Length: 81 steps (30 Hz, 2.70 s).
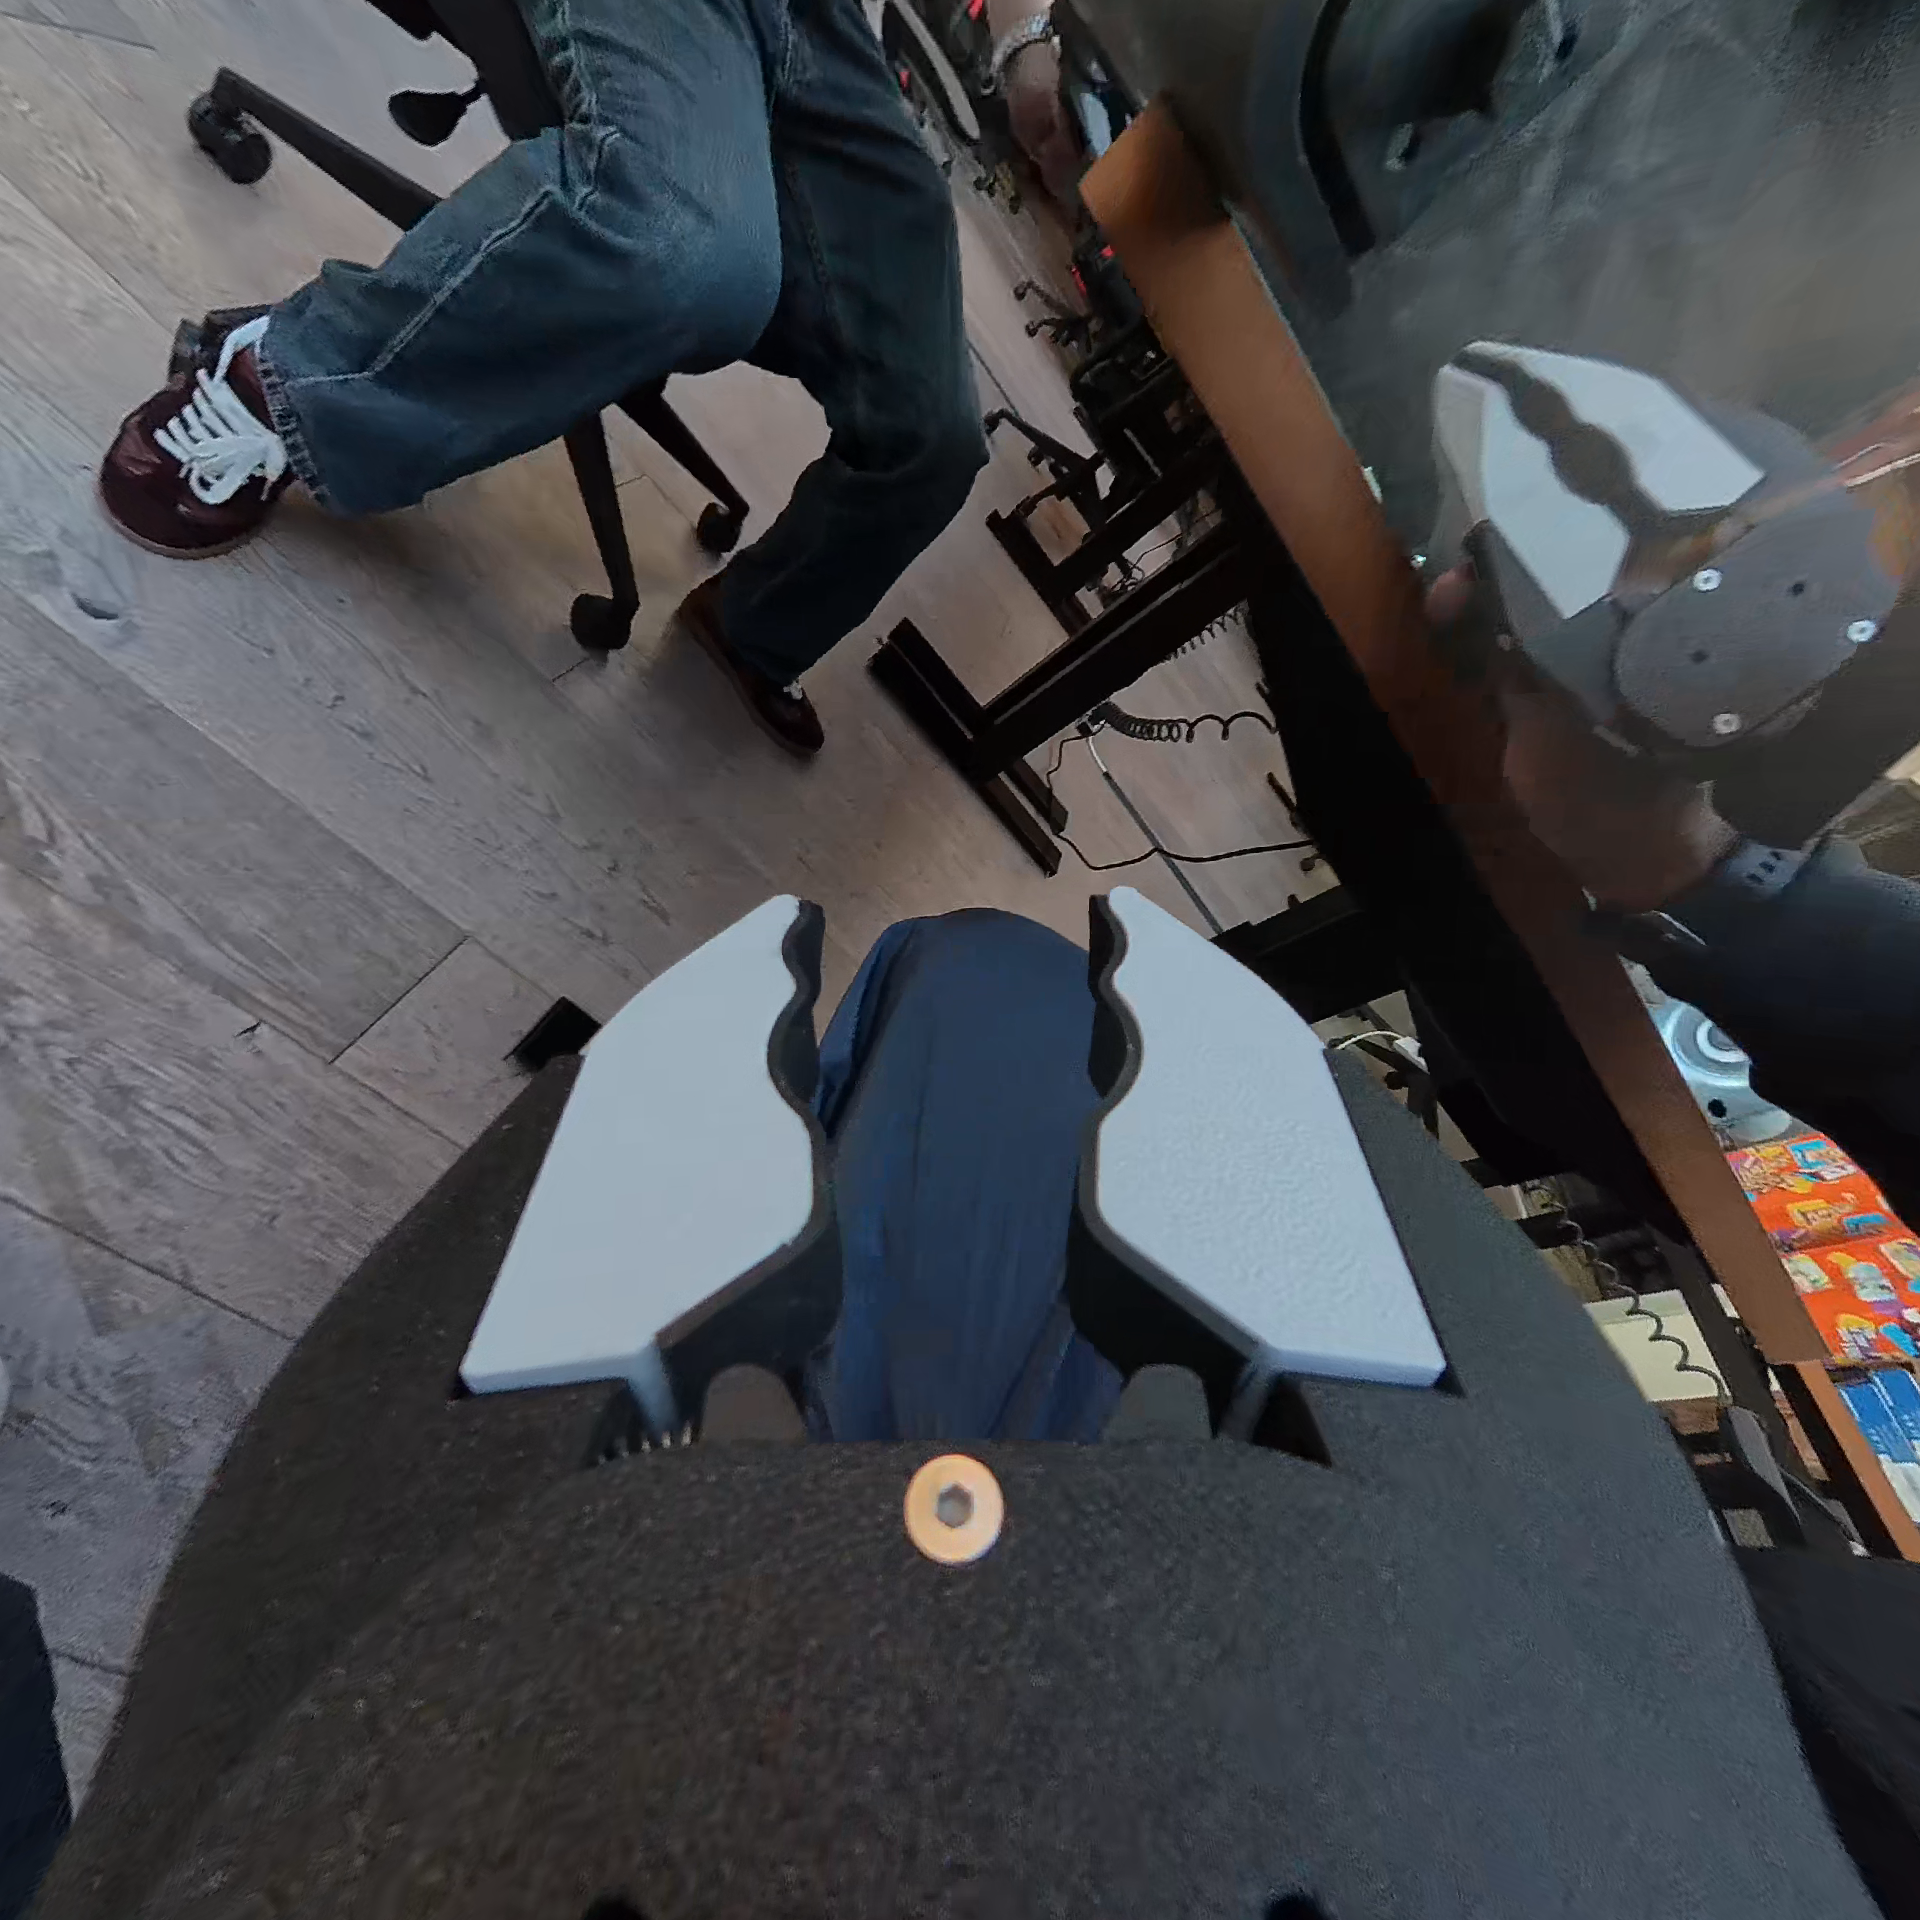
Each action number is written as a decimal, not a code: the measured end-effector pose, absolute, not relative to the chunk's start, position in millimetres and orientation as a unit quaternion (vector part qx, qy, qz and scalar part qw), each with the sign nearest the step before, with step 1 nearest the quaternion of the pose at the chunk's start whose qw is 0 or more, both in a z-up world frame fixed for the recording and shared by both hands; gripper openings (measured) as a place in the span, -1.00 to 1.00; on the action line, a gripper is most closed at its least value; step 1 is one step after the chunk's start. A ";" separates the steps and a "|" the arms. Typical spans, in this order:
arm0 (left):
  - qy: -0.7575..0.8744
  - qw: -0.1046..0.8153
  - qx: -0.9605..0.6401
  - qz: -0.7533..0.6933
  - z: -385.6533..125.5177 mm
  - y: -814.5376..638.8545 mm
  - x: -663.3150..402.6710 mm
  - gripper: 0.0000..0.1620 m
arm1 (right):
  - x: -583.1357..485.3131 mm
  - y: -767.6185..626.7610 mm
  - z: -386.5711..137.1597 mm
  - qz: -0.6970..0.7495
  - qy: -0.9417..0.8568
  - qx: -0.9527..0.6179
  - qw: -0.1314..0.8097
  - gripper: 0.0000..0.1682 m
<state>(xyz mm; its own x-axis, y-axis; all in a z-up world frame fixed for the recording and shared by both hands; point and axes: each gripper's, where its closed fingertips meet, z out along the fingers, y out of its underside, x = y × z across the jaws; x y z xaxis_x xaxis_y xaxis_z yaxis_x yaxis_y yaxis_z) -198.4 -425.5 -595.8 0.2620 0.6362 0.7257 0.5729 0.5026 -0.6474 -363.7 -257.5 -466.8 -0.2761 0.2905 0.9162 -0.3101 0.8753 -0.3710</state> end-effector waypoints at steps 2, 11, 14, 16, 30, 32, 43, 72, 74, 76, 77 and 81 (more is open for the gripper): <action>-0.593 0.625 -0.508 0.022 -587.4 -424.0 -196.5 -0.39 | -365.4 -258.5 -472.7 0.222 -0.763 0.020 0.607 -1.00; -0.556 0.589 -0.587 -0.006 -601.4 -440.4 -167.1 -0.38 | -365.8 -227.6 -481.4 0.151 -0.795 -0.065 0.583 -1.00; -0.582 0.619 -0.526 -0.045 -600.4 -458.6 -172.5 -0.39 | -362.5 -213.1 -483.4 0.122 -0.801 -0.085 0.580 -1.00; -0.592 0.637 -0.490 -0.057 -597.2 -468.9 -176.6 -0.40 | -361.9 -207.5 -483.6 0.114 -0.801 -0.099 0.579 -1.00; -0.552 0.628 -0.548 -0.005 -587.9 -430.6 -178.4 -0.39 | -304.6 -202.9 -453.3 0.230 -0.752 -0.151 0.599 -0.94; -0.543 0.616 -0.570 0.001 -591.8 -415.8 -178.0 -0.39 | -280.9 -201.5 -449.0 0.261 -0.748 -0.156 0.590 -0.92; -0.478 0.529 -0.698 -0.058 -638.6 -286.0 -168.9 -0.36 | -118.7 -103.8 -463.3 0.412 -0.709 -0.303 0.485 -0.89; -0.439 0.464 -0.767 -0.061 -653.7 -240.4 -156.7 -0.34 | -170.9 97.0 -355.9 0.451 -0.672 -0.419 0.413 -0.75; -0.432 0.460 -0.773 -0.059 -654.4 -239.3 -154.0 -0.34 | -167.3 97.1 -355.4 0.449 -0.672 -0.418 0.416 -0.75; -0.430 0.459 -0.775 -0.058 -654.1 -239.5 -152.4 -0.34 | -164.2 97.0 -355.7 0.447 -0.671 -0.417 0.420 -0.75; -0.431 0.459 -0.775 -0.058 -653.7 -240.0 -151.9 -0.34 | -162.8 96.5 -355.9 0.447 -0.671 -0.416 0.420 -0.75; -0.435 0.460 -0.771 -0.060 -652.5 -242.8 -150.9 -0.34 | -158.5 94.8 -355.5 0.446 -0.671 -0.414 0.425 -0.75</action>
